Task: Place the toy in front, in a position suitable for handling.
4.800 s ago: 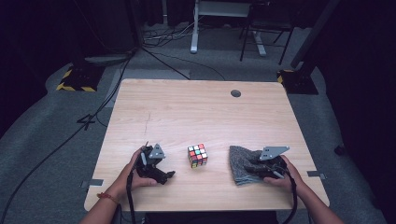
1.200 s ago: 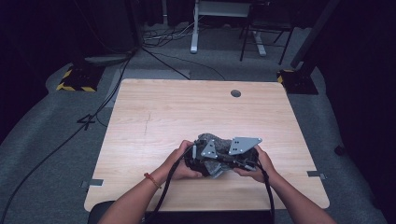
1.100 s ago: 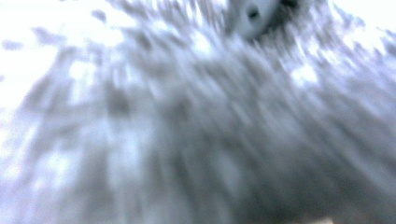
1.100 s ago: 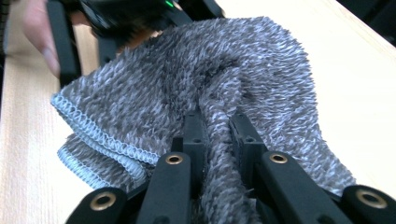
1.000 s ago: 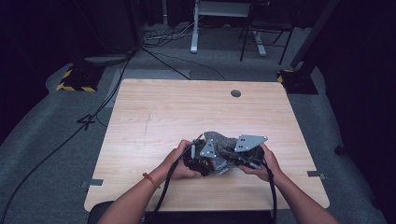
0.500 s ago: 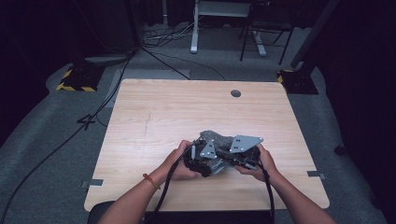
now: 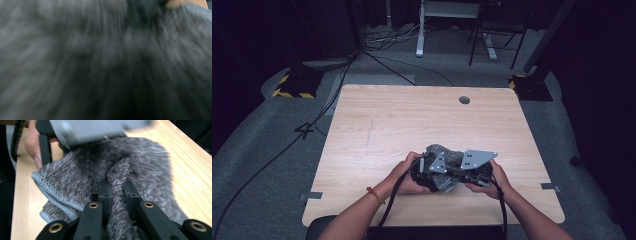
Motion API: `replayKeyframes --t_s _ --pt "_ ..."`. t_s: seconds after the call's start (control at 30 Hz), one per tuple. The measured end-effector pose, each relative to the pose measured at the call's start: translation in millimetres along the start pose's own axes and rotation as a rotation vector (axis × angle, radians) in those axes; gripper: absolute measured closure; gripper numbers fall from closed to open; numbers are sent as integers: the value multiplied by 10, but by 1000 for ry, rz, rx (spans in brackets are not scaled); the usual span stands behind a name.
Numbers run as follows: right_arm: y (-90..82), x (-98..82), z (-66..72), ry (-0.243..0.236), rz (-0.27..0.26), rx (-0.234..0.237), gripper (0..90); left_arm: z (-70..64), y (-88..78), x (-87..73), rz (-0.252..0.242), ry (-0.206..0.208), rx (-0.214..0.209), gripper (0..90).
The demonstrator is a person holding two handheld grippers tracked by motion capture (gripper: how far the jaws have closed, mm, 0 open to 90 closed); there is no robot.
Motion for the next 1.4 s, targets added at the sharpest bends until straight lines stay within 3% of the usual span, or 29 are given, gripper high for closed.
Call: replayKeyframes --t_s 0.1,0.27,0.37,0.43,0.57,0.63,0.73,0.83,0.9,1.07,1.23,1.4 --pt "44 14 26 -7 3 4 795 6 -19 -17 -1 -8 3 339" --pt "-20 -38 -94 -2 11 -34 795 20 -64 -19 -1 -7 20 339" --pt "-75 -111 -182 31 12 -57 796 38 -94 -43 3 -8 25 339" --pt "-105 -173 -233 26 33 -78 795 46 -128 -41 -7 -20 25 339" --pt "-164 -215 -260 53 21 -76 795 40 -173 -27 -27 -41 18 339" --pt "-161 -167 -213 55 -1 -57 796 6 -155 -18 -42 -72 -8 339" --pt "-116 -27 -78 80 -44 13 795 -53 -106 -7 -25 -54 -9 339" --pt "-11 63 71 16 -28 34 794 -104 -74 27 -9 -26 -6 339" --pt "23 73 94 -3 -15 31 794 -98 -80 12 -14 -36 -9 339" --pt "-42 17 -34 11 -15 -4 795 -59 -120 18 -16 -28 7 339" --pt "-160 -155 -225 47 9 -61 795 -23 -168 13 -26 -35 17 339" --pt "-193 -302 -289 104 19 -53 795 20 -273 74 -71 -43 35 339"
Point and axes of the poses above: each handheld gripper's, and its own axes: y roughly forward along the jaws, x roughly out of its top, z roughly to its left, the point moved 9 cm from there along y, roughly forward along the jaws, and after that the axes turned 13 degrees about -z, right-handed, at the moved point
